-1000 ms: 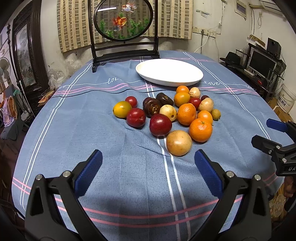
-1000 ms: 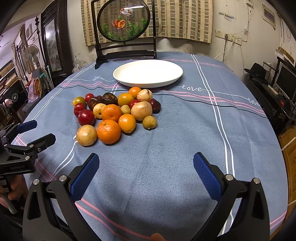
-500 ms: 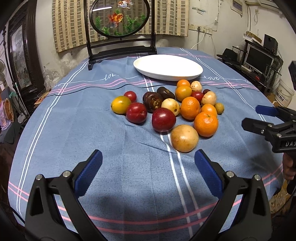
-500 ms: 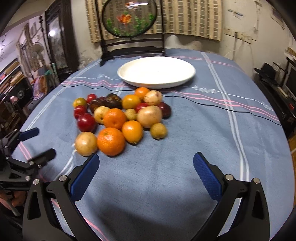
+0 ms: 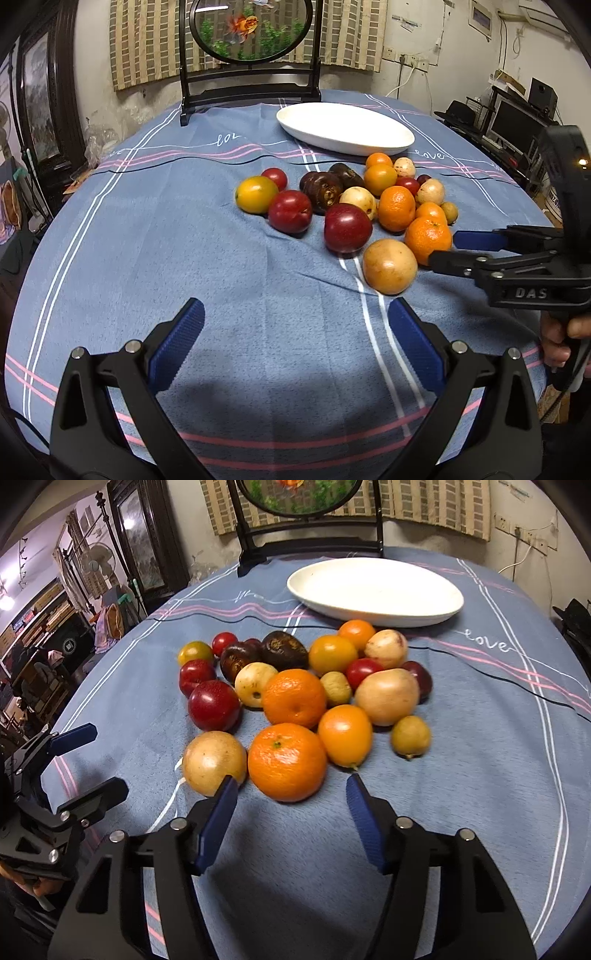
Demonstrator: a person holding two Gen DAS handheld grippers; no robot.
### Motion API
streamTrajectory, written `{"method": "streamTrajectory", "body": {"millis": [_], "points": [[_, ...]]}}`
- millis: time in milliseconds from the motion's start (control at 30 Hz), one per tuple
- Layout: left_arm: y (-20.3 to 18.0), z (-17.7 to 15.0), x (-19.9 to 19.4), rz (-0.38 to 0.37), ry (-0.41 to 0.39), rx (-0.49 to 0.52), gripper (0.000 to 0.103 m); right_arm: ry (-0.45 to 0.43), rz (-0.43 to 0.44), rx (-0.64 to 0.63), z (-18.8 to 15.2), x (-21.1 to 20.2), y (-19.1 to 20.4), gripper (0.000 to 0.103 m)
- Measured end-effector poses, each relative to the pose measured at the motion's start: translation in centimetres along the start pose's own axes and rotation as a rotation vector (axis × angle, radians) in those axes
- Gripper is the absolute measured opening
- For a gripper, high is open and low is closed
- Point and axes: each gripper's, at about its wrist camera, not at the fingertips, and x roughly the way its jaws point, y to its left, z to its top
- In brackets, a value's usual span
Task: Organize fruits
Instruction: 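Grasp a tangerine with the right tool while the left tool grasps a pale yellow fruit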
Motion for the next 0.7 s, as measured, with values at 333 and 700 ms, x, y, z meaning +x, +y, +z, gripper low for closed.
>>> {"method": "streamTrajectory", "body": {"millis": [333, 700], "points": [[0.2, -0.1, -0.2, -0.006, -0.005, -0.001, 0.101, 0.018, 0.006, 0.005, 1.4, 1.0, 0.1, 0.058], [-2.0, 1.2, 1.0, -0.059, 0.026, 0.017, 0.101, -0.062, 0.046, 0.104, -0.5, -2.4, -3.0, 0.046]]}}
